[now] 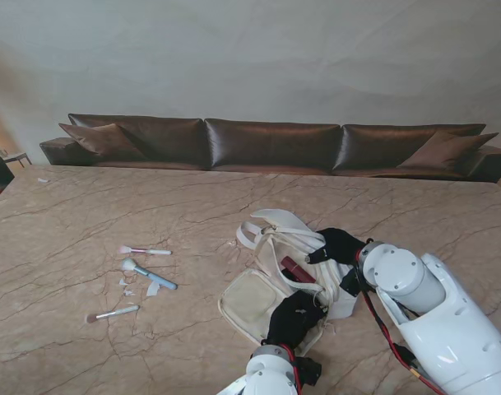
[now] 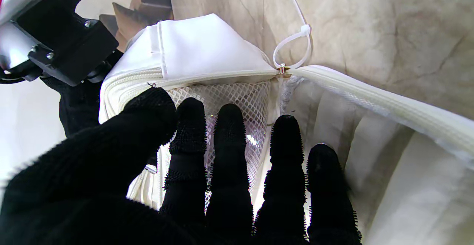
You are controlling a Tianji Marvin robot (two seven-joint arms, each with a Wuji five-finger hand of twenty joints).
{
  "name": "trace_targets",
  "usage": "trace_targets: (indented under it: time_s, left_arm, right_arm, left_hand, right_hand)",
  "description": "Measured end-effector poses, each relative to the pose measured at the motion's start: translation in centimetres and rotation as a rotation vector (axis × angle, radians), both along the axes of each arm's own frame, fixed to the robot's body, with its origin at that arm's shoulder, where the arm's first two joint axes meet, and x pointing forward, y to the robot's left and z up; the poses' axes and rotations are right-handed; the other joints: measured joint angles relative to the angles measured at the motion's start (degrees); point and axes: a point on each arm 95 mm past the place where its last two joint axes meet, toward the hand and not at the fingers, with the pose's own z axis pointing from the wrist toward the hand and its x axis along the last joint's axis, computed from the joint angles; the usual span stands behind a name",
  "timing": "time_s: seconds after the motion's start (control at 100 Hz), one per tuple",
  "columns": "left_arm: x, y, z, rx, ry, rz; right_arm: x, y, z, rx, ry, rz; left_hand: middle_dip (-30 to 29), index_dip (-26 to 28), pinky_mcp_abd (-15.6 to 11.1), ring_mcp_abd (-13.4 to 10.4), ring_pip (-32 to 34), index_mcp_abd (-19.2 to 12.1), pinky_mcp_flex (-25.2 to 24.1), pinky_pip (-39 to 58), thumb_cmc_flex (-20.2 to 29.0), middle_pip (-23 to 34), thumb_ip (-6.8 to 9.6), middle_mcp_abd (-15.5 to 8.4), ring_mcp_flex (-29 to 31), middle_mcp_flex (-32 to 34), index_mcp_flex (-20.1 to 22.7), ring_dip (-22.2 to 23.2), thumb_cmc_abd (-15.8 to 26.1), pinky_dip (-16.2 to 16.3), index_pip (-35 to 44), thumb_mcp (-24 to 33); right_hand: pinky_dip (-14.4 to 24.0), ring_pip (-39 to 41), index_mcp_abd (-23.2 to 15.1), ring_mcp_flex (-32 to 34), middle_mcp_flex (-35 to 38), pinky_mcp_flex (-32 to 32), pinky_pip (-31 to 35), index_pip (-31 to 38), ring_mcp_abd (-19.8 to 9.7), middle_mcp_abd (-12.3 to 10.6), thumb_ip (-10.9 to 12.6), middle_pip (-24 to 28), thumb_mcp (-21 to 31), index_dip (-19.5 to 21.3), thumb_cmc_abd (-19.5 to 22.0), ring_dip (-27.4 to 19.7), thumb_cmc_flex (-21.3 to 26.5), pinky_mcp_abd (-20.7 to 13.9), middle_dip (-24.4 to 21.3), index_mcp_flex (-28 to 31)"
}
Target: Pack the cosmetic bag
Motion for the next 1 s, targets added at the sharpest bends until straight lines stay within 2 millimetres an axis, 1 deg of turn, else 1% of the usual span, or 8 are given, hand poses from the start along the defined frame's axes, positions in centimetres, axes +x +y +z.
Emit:
trace_targets:
  time_s: [0.17,0.38,0.56,0.63,0.74,0.8,0.84,1.0]
  left_arm:
    - [0.11,-0.17,-0.10,-0.055,0.022,0.020]
    - [0.04,-0.07,-0.05,-0.080,0.015,0.037]
    - [-0.01,-0.12,0.02,-0.088,0.025,0.059]
    - [0.02,-0.15,0.09,-0.073,0.016,0.061]
    - [0.13,-0.07,0.10,-0.051,0.006,0.081]
    - [0.23,0.01,0.13,-0.031,-0.002,0.099]
    - [0.30,0.07,0.16,-0.020,-0.005,0.105]
    - [0.75,0.37,0.28,0.066,-0.046,0.104]
  right_arm:
    - [0.01,0.00,-0.03,0.001,0.001,0.000]
    - [-0.02,-0.04,-0.02,0.001,0.001,-0.002]
    - [-0.05,-0.01,-0.04,0.002,0.001,0.000]
    - [-0.06,0.00,-0.06,0.003,0.001,0.000]
    - [-0.08,0.00,-0.09,0.005,0.001,-0.001]
    - [-0.10,0.00,-0.10,0.006,0.001,-0.001]
    - [-0.13,-0.01,-0.11,0.007,-0.001,0.000]
    - [-0.34,-0.16,-0.07,0.013,0.001,0.007]
  left_hand:
    - [-1.7,-5.4,-0.2,0.0,0.2,0.2,-0.9,0.2,-0.5,-0.4,0.00,0.0,0.0,0.0,1.7,-0.1,0.7,-0.1,-5.1,-0.5]
    - [-2.5,-5.4,0.0,-0.3,0.0,0.3,-1.4,-0.6,0.0,-0.5,0.00,0.1,-0.2,-0.3,1.8,-0.1,1.9,-0.2,-7.1,-0.9]
    - [7.2,-5.3,-0.2,-0.5,2.0,-2.0,-0.6,-0.6,7.3,-5.1,-1.18,0.0,2.8,6.1,3.0,-0.1,4.4,-0.2,-4.9,-4.1]
    - [11.0,-3.1,0.0,-0.6,3.8,-2.9,1.3,-0.4,7.3,-7.4,-1.28,-0.7,5.4,9.9,3.0,0.0,4.4,-0.2,-2.9,-4.4]
    - [15.0,2.6,0.2,-1.0,6.4,-4.0,4.3,2.3,7.3,-8.6,-3.08,-1.3,9.6,14.1,3.0,1.0,3.7,-0.1,-2.6,-2.7]
    - [15.6,4.6,0.6,-1.0,7.5,-4.2,5.8,3.8,7.2,-8.5,-3.26,-1.4,11.5,15.4,2.9,1.4,3.4,0.0,-2.1,-1.8]
    - [15.6,5.3,0.7,-1.0,8.3,-4.2,6.9,4.7,7.2,-8.5,-4.36,-1.4,12.9,16.8,2.9,1.5,3.3,0.0,-2.1,-1.2]
    - [15.1,5.9,1.4,-1.1,11.5,-4.2,10.7,7.6,7.1,-5.0,-4.74,-0.5,17.5,18.2,2.9,2.2,2.4,0.0,-1.8,0.5]
  right_hand:
    - [0.0,0.0,0.0,0.0,0.0,0.0,0.0,0.0,0.0,0.0,0.0,0.0,0.0,0.0,0.0,0.0,0.0,0.0,0.0,0.0]
    - [0.0,0.1,0.0,0.0,0.0,0.0,0.0,0.0,0.0,0.0,0.0,0.0,0.0,0.0,0.0,0.0,0.0,0.0,0.0,0.0]
    - [0.0,0.1,0.0,0.0,0.0,0.0,0.0,0.0,0.0,0.0,0.0,0.0,0.0,0.0,0.0,0.0,0.0,0.0,0.0,0.0]
    - [0.0,0.1,0.0,0.0,0.0,0.0,0.0,0.0,0.0,0.0,0.0,0.0,0.0,0.0,0.0,0.0,0.0,0.0,0.0,0.0]
    - [0.0,0.2,0.0,0.0,0.0,0.0,0.1,0.0,0.0,0.0,0.0,0.0,0.0,0.0,0.0,0.0,0.0,0.0,0.0,0.0]
    - [0.0,0.3,0.0,0.0,0.0,0.1,0.2,0.0,0.0,0.0,0.0,0.0,0.0,0.0,0.0,0.0,0.0,0.0,0.0,0.0]
    - [0.0,0.3,0.0,0.0,0.0,0.1,0.3,0.0,0.0,0.0,0.0,0.0,0.0,0.0,0.0,0.0,0.0,0.0,0.0,0.0]
    - [0.0,0.4,0.0,0.0,0.0,0.1,0.3,0.0,0.0,0.0,0.0,0.0,0.0,0.0,0.0,-0.1,0.0,0.0,0.0,0.0]
